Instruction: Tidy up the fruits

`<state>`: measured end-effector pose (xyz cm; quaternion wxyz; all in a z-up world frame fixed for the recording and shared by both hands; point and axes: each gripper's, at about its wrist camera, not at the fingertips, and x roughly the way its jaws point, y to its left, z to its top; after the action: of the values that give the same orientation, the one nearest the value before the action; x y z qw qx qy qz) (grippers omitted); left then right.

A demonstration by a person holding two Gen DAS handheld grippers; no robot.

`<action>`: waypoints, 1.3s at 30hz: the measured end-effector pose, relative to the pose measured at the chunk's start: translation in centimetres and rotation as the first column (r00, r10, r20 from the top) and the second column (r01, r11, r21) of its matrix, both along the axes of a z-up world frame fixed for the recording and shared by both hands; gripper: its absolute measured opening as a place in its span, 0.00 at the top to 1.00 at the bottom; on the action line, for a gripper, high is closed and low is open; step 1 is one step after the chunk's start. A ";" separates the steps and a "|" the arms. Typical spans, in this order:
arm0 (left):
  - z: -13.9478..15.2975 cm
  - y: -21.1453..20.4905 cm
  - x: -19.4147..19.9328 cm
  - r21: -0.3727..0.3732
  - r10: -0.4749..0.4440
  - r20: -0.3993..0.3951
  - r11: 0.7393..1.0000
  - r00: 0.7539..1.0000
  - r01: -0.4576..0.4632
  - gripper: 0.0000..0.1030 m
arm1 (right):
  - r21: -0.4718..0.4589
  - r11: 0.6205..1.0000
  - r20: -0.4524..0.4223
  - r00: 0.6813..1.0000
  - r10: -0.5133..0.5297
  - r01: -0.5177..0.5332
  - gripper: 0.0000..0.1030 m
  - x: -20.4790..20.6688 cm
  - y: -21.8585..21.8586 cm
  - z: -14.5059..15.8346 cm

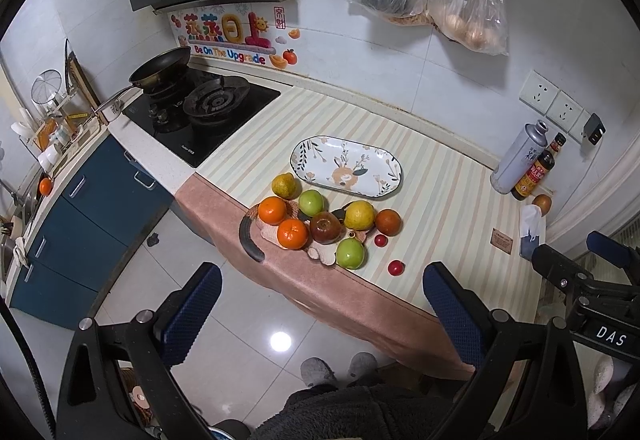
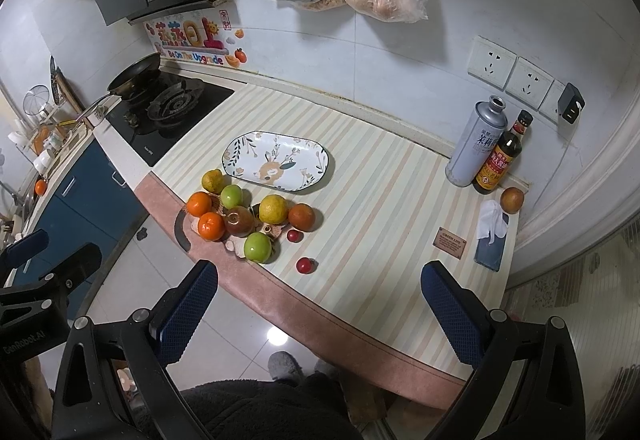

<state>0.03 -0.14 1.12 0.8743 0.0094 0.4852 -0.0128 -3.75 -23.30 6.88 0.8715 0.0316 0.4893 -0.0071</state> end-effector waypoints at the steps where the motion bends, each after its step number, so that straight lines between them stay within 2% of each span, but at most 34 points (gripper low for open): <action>1: 0.0 0.0 0.0 0.000 0.001 0.000 1.000 1.000 -0.001 0.01 | 0.000 1.000 0.001 1.000 -0.001 0.001 0.00 0.0 0.0 0.0; 29: 0.7 -0.1 -0.1 -0.005 0.005 0.012 1.000 1.000 -0.005 0.01 | 0.019 1.000 0.013 1.000 0.007 -0.007 0.00 0.7 0.5 0.6; 35: 0.2 0.5 1.2 0.011 0.046 0.049 0.999 0.998 -0.046 0.01 | 0.111 0.994 0.023 1.000 -0.018 0.015 0.00 2.3 -0.9 -1.0; 39: -1.9 1.4 3.7 0.110 0.109 0.090 0.987 0.990 -0.119 0.00 | 0.227 0.974 -0.041 0.999 -0.011 0.020 0.00 5.0 -1.6 -5.1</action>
<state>3.73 1.25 -0.79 0.8910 0.0323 0.4480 0.0657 1.28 -24.93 1.74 0.8522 0.1349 0.5037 0.0417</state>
